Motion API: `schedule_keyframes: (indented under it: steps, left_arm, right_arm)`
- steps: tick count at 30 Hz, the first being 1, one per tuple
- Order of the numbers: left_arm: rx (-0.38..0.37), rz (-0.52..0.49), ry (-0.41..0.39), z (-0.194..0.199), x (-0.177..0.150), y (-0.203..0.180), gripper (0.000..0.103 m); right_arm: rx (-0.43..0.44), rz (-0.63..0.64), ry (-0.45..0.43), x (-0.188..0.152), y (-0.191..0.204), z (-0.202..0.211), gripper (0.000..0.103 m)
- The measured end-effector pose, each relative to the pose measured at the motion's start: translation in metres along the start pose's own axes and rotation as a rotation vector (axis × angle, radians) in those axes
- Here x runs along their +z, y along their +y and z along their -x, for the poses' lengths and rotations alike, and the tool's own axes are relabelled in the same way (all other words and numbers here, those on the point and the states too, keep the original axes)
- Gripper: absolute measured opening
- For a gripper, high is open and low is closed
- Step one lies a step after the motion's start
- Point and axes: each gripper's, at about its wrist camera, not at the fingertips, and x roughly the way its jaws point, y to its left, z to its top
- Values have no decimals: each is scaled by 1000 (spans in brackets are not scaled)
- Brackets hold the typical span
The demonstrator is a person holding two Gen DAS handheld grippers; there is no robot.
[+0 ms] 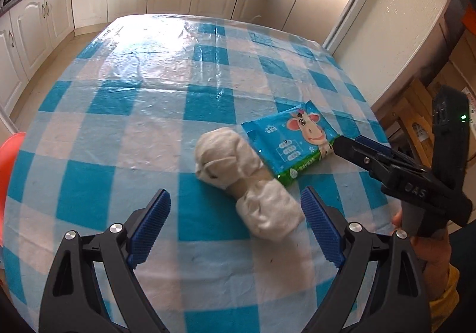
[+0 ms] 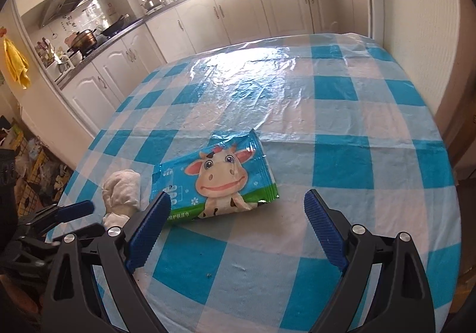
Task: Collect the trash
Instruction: 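Move both empty tools back over the table, then grasp the white tissue bundle with the left tool while the right tool grasps the cow-print packet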
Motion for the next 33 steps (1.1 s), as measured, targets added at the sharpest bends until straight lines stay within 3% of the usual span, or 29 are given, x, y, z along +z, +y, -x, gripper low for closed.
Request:
schedule_keyframes:
  steps: [5,6,7,15,18,21,26,30,33]
  left_arm:
    - [77,-19,-16,-19,7,-8,87]
    - [107,-29,-21,-22,8,-9,83]
    - [120,-46,-32,-22,8,-11,71]
    - [81,-68,-53,-18,11,-2,54]
    - [89,-52,-61,-14,14,9,53]
    - [93,-15,-74,-9,19,26,53]
    - [89,20,-85,-2,22,49,53]
    - [34,55,-60,-5,21,60,53]
    - [-18,13,-55,-7,19,56,54]
  right_arm:
    - [7,10,5,7,-3,-5,90]
    - [7,8,6,8,-4,-6,90]
    - [9,8,7,9,-4,-8,90]
    - [4,50,48,13,10,-27,92]
    - [18,100,64,13,21,-34,96]
    - [-25,187,89,10,38,-42,99]
    - [-41,275,125,9,59,-53,100]
    - [-21,298,145,12,70,-60,100]
    - [21,234,126,14,68,-58,99]
